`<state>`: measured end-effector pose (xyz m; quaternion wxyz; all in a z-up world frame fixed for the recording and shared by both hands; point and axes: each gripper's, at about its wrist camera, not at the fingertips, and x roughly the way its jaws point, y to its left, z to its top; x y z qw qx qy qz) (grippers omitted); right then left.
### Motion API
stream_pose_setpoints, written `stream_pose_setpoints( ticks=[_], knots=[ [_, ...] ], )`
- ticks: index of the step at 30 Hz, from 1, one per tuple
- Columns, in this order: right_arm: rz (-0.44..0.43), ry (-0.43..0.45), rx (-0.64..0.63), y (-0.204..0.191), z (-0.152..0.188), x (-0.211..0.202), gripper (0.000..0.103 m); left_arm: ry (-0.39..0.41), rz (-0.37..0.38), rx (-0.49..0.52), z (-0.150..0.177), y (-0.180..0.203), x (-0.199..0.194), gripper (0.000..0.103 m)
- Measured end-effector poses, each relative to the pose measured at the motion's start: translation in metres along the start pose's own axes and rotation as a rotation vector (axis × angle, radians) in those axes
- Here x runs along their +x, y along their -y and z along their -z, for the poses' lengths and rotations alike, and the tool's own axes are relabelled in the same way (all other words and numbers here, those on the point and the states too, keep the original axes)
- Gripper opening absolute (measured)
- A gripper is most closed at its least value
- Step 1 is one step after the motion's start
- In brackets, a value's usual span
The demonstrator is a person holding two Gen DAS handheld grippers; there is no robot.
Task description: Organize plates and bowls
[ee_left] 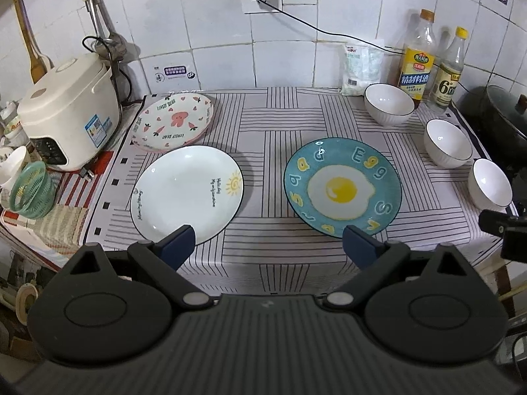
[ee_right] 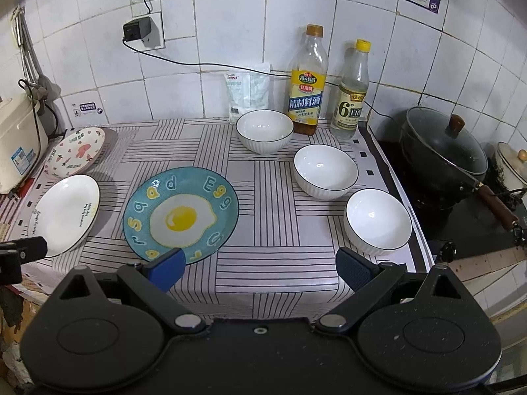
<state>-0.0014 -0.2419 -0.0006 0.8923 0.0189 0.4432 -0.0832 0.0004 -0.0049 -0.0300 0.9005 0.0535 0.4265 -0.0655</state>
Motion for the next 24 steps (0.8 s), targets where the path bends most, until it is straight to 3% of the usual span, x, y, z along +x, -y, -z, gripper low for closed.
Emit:
stream_pose_setpoints(
  ticks=[8,11,15,17,24],
  knots=[
    [-0.008,0.002,-0.005,0.001,-0.002,0.012,0.099,0.061,0.020,0.042,-0.003,0.004,0.017,0.098],
    [-0.011,0.092,-0.058,0.000,-0.003,0.020,0.100,0.070,0.075,0.024,-0.005,0.004,0.038,0.098],
    [-0.032,0.254,-0.197,-0.002,0.001,0.044,0.100,0.021,0.128,-0.055,-0.011,0.004,0.079,0.098],
    [-0.062,0.282,-0.227,-0.001,0.003,0.063,0.100,-0.003,0.141,-0.087,-0.012,0.007,0.102,0.097],
    [-0.284,0.150,-0.068,0.013,0.002,0.148,0.093,-0.100,0.138,-0.115,-0.007,0.020,0.170,0.094]
  ],
)
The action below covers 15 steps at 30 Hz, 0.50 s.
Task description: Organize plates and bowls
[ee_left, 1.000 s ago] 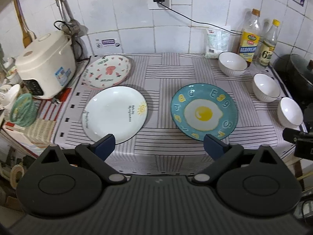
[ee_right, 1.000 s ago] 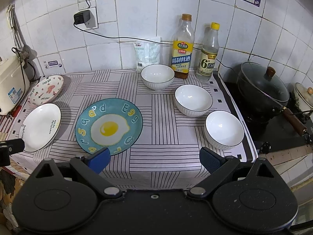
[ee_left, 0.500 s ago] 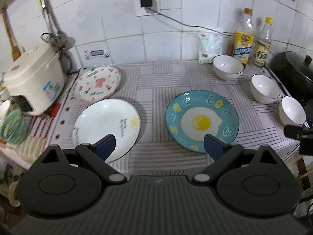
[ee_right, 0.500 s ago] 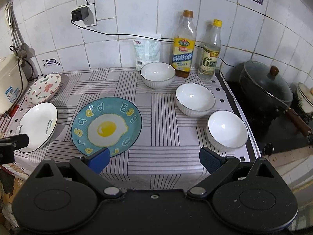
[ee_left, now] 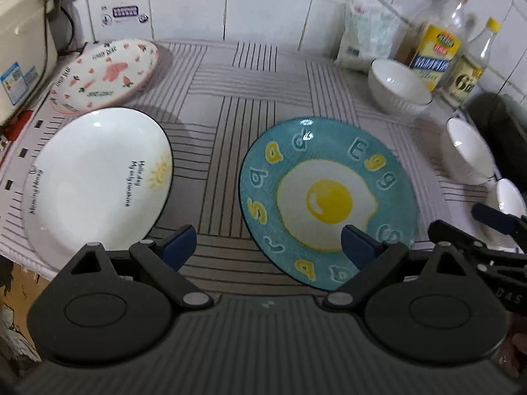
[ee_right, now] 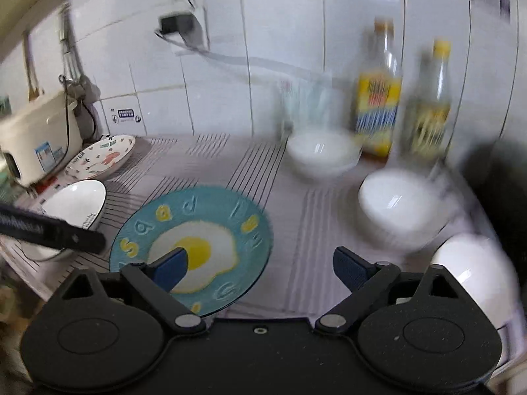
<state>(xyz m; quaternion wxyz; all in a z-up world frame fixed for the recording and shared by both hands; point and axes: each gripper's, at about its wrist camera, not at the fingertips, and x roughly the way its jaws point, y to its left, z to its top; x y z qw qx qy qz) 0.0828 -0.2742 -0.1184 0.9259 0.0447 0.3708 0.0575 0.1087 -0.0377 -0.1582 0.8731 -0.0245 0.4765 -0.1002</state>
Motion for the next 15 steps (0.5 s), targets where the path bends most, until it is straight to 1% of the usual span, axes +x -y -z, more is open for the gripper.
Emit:
stream_pose_setpoints(
  ticks=[2,4,6,8,10,12,13,14,15],
  knots=[
    [-0.022,-0.020,0.027,0.005,0.006,0.017,0.092,-0.020,-0.006,0.011,-0.002,0.002,0.013,0.091],
    [-0.040,-0.054,0.059,0.010,0.011,0.031,0.090,-0.049,-0.033,0.026,-0.003,0.003,0.025,0.087],
    [-0.068,-0.071,0.098,0.014,0.014,0.041,0.083,-0.068,-0.044,0.038,-0.004,0.004,0.034,0.078],
    [-0.095,-0.094,0.125,0.018,0.017,0.048,0.079,-0.095,-0.034,0.036,-0.005,0.003,0.041,0.074],
    [-0.121,-0.122,0.134,0.019,0.020,0.054,0.072,-0.120,-0.010,0.025,-0.005,0.000,0.046,0.067],
    [-0.133,-0.147,0.146,0.020,0.020,0.061,0.062,-0.132,-0.004,0.005,-0.005,-0.003,0.050,0.058],
    [-0.145,-0.155,0.158,0.021,0.021,0.063,0.055,-0.134,-0.005,-0.002,-0.005,-0.004,0.052,0.056],
    [-0.152,-0.162,0.173,0.024,0.020,0.065,0.046,-0.137,0.000,-0.005,-0.006,-0.005,0.054,0.049],
    [-0.159,-0.167,0.187,0.027,0.020,0.067,0.041,-0.141,0.013,-0.011,-0.006,-0.006,0.056,0.045]
  ],
)
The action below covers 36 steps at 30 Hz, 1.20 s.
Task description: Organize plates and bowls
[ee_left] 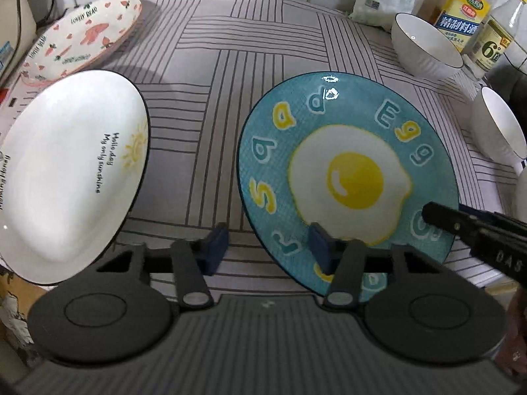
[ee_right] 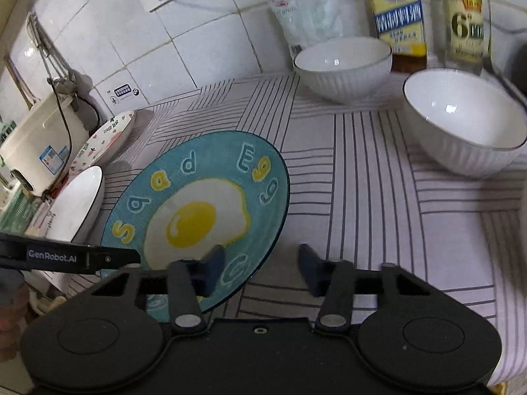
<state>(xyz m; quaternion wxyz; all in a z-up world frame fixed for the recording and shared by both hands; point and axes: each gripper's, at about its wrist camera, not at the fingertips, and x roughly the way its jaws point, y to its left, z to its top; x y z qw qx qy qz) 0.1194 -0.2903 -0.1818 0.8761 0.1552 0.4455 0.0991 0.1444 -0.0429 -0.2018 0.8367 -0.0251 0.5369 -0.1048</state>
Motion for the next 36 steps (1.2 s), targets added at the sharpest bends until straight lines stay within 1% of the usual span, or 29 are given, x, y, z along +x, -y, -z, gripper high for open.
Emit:
stream_pose_setpoints(
  ticks=[1,2,3,7,12,19,22,24,26,30,32,36],
  knots=[
    [-0.010,-0.006,0.014,0.003,-0.002,0.002,0.028,0.001,0.023,-0.011,-0.001,-0.002,0.001,0.041],
    [-0.027,-0.008,0.024,0.005,-0.004,0.002,0.018,-0.001,0.045,-0.019,0.000,-0.002,0.000,0.033],
    [-0.037,-0.014,0.037,0.007,-0.006,0.003,0.017,-0.004,0.059,-0.023,-0.001,-0.003,0.001,0.031],
    [-0.055,-0.029,0.049,0.011,-0.008,0.007,0.017,-0.005,0.083,-0.051,0.000,-0.007,0.001,0.029],
    [-0.098,-0.037,0.076,0.019,-0.010,0.012,0.018,-0.009,0.060,-0.040,-0.001,-0.002,0.002,0.030],
    [-0.141,-0.078,0.009,0.022,-0.015,0.011,0.019,-0.026,0.049,-0.034,-0.005,-0.001,0.002,0.030],
    [-0.165,-0.081,-0.012,0.023,-0.019,0.008,0.019,-0.018,0.049,-0.028,-0.009,0.000,-0.003,0.030],
    [-0.164,-0.087,-0.029,0.021,-0.023,0.008,0.020,-0.005,0.028,-0.004,-0.011,0.003,-0.005,0.030],
    [-0.167,-0.092,-0.050,0.019,-0.026,0.011,0.020,0.001,0.013,0.000,-0.014,0.004,-0.006,0.030],
    [-0.188,-0.078,-0.056,0.019,-0.033,0.018,0.020,0.027,-0.003,0.002,-0.025,0.001,-0.009,0.030],
    [-0.196,-0.062,-0.067,0.017,-0.041,0.022,0.020,0.042,-0.009,0.007,-0.036,0.000,-0.010,0.030],
    [-0.212,-0.029,-0.089,0.017,-0.066,0.037,0.021,0.081,-0.017,0.006,-0.063,-0.004,-0.005,0.030]
  ],
)
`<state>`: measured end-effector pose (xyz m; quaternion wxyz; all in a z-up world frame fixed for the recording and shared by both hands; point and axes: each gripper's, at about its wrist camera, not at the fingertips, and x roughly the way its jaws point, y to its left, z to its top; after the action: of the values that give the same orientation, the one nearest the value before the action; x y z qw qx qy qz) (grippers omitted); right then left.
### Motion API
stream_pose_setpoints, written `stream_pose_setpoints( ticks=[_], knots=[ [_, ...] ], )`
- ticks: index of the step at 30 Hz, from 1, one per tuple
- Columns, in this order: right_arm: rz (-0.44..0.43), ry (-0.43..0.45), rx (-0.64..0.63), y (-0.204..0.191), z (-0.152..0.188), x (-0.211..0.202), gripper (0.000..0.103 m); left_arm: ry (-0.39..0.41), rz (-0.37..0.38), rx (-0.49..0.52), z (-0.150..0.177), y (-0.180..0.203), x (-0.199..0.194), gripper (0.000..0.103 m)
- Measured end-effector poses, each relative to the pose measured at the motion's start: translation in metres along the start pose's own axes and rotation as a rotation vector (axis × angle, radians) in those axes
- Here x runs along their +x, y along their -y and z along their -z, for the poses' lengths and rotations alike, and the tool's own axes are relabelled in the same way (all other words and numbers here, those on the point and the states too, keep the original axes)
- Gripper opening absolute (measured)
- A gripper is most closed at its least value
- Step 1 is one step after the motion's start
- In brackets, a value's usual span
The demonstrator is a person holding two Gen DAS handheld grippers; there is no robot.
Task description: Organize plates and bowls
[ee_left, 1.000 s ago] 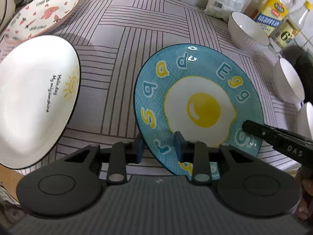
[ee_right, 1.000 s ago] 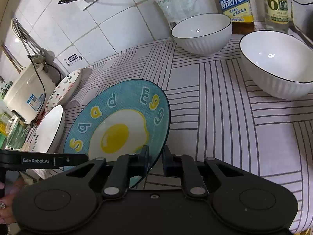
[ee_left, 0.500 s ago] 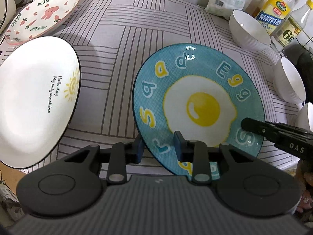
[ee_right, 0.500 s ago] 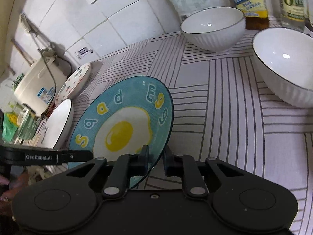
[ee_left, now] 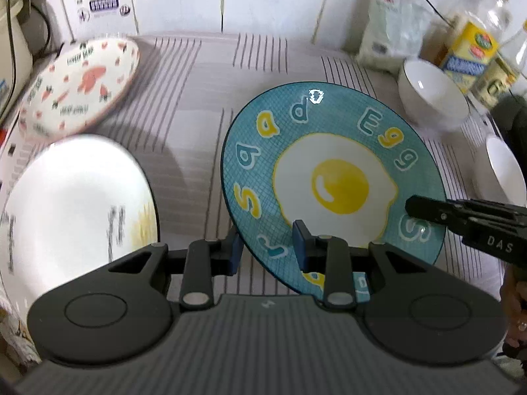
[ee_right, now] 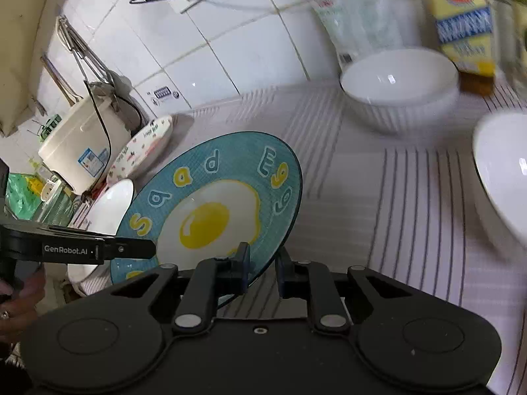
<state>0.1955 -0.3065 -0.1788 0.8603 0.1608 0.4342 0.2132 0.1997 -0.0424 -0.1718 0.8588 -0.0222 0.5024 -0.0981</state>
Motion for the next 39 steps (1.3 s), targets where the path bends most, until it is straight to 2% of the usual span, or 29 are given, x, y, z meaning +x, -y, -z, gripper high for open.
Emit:
stream_pose_setpoints(
  ticks=[5,10,13,19,23,28,32,35,39],
  knots=[
    [0.019,0.030,-0.043,0.001,-0.032,0.026,0.021,-0.001,0.013,-0.049,-0.033,-0.014,0.018,0.030],
    [0.031,0.070,-0.025,0.005,-0.050,0.039,0.021,0.017,0.009,-0.042,-0.060,-0.018,0.031,0.030],
    [0.048,0.081,-0.037,0.005,-0.057,0.050,0.021,0.001,0.012,-0.068,-0.073,-0.025,0.046,0.030],
    [0.090,0.055,0.016,0.011,-0.061,0.077,0.021,-0.056,-0.012,-0.084,-0.085,-0.030,0.077,0.031],
    [0.107,0.055,0.017,0.007,-0.058,0.080,0.021,-0.061,-0.010,-0.103,-0.086,-0.030,0.080,0.030],
    [0.155,0.037,0.036,0.000,-0.062,0.087,0.022,-0.100,-0.045,-0.151,-0.092,-0.025,0.082,0.031],
    [0.195,-0.002,-0.011,-0.011,-0.067,0.085,0.030,-0.099,-0.096,-0.096,-0.092,-0.017,0.073,0.032],
    [0.200,0.024,-0.019,-0.020,-0.067,0.069,0.047,-0.084,-0.113,-0.057,-0.088,-0.012,0.056,0.032],
    [0.195,0.066,-0.005,-0.033,-0.066,0.039,0.055,-0.072,-0.093,-0.051,-0.080,-0.016,0.027,0.039]
  ],
)
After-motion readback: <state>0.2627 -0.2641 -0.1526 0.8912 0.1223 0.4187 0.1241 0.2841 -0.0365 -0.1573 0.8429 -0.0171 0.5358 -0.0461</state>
